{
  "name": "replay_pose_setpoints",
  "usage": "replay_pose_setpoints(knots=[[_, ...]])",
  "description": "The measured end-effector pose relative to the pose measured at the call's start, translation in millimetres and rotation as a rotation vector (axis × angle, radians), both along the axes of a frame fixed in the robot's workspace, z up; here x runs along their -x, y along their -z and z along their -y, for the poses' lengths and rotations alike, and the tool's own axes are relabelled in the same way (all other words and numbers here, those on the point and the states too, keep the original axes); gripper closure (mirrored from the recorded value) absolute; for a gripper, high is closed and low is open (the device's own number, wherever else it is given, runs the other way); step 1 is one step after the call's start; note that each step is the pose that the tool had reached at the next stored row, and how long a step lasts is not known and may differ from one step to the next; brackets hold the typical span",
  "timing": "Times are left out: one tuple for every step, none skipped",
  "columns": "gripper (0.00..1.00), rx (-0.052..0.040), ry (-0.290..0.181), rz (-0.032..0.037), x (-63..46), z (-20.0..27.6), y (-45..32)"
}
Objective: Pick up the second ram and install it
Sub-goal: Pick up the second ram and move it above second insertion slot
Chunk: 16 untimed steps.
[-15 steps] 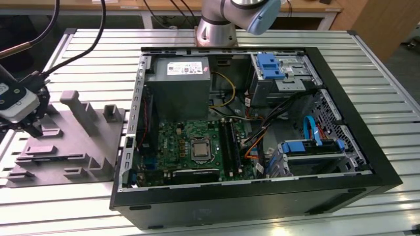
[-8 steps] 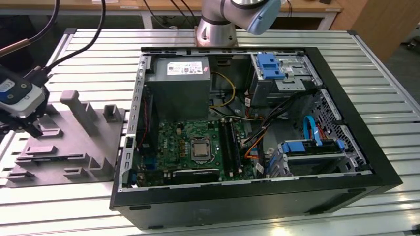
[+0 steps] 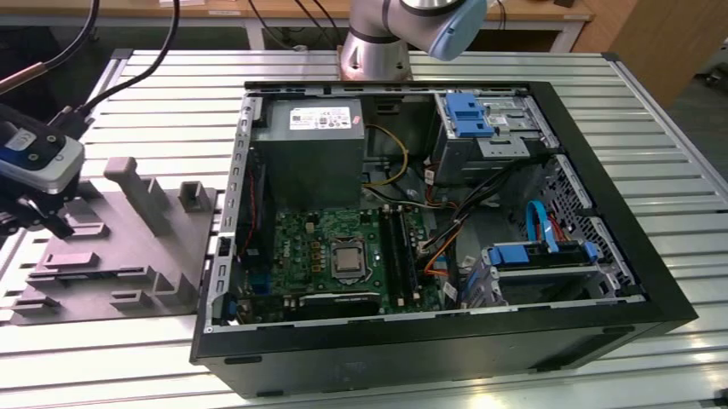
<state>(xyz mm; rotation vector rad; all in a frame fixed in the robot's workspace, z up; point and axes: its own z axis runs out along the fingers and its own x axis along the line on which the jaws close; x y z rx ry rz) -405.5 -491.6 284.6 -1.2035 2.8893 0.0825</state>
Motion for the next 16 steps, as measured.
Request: replay_pose_setpoints(knots=[[0.9,0.0,-0.018,0.0,0.0,0.0,0.0],[0.9,0.0,-0.036,0.0,0.0,0.0,0.1],[0.9,0.0,-0.054,0.0,0.0,0.0,0.2],[0.9,0.0,-0.072,0.0,0.0,0.0,0.3],[0.9,0.0,-0.09,0.0,0.0,0.0,0.4],[0.9,0.0,-0.11,0.0,0.0,0.0,0.5],[0.9,0.0,-0.127,-0.0001,0.0,0.0,0.6],[0.9,0.0001,-0.145,-0.0002,0.0,0.0,0.8],[0.9,0.0001,-0.164,-0.0002,0.0,0.0,0.9],[0.9,0.0001,-0.181,-0.0002,0.0,0.0,1.1],[0.9,0.0,-0.199,-0.0001,0.0,0.0,1.4],[0.9,0.0,-0.217,-0.0001,0.0,0.0,1.5],[0.9,0.0,-0.237,0.0,0.0,0.0,1.7],[0.9,0.0,-0.254,0.0,0.0,0.0,1.9],[0.9,0.0,-0.272,0.0,0.0,0.0,2.1],[0.9,0.0,-0.291,0.0,0.0,0.0,2.3]])
